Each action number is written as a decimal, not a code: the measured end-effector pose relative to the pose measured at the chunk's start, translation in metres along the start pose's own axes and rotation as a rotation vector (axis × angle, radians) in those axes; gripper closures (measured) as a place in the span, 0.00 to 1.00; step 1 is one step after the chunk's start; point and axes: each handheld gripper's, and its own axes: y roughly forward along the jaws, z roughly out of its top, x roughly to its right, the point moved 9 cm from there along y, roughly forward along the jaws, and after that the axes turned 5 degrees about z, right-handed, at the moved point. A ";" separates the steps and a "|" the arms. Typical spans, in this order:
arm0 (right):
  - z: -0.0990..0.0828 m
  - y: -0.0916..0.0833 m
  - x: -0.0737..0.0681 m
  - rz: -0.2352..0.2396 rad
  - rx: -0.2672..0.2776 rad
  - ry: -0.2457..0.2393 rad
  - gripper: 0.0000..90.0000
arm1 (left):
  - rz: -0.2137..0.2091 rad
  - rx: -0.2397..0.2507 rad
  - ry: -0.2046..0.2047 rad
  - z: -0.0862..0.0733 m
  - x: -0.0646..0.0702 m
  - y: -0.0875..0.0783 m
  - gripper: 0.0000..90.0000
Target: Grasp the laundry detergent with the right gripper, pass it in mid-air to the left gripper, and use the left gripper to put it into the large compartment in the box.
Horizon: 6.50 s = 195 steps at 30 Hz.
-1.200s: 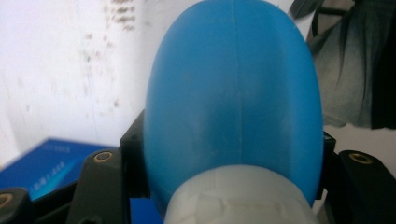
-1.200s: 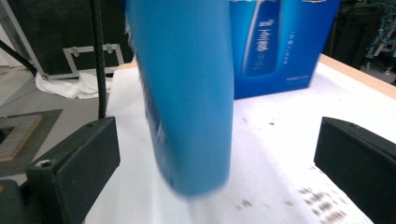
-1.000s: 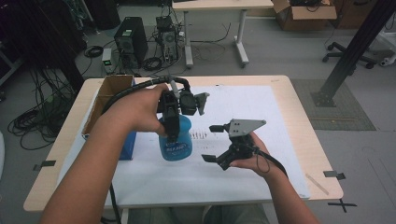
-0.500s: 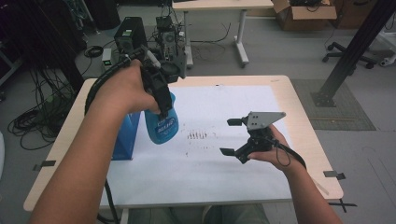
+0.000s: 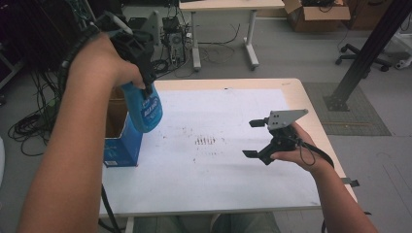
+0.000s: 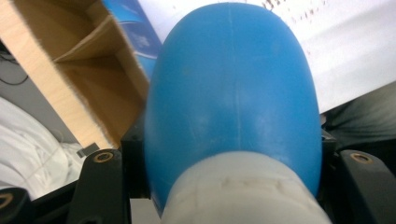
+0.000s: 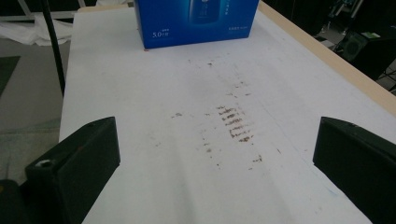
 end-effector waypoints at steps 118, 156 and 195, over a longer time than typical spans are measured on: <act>-0.041 -0.009 0.017 -0.015 -0.122 0.080 0.01 | -0.034 -0.117 -0.349 -0.024 -0.106 0.174 0.43; -0.045 -0.004 0.014 -0.003 -0.129 0.091 0.01 | -0.047 -0.136 -0.334 -0.026 -0.101 0.203 0.43; -0.044 -0.008 0.010 -0.012 -0.113 0.081 0.01 | -0.027 -0.111 -0.317 -0.030 -0.096 0.184 0.29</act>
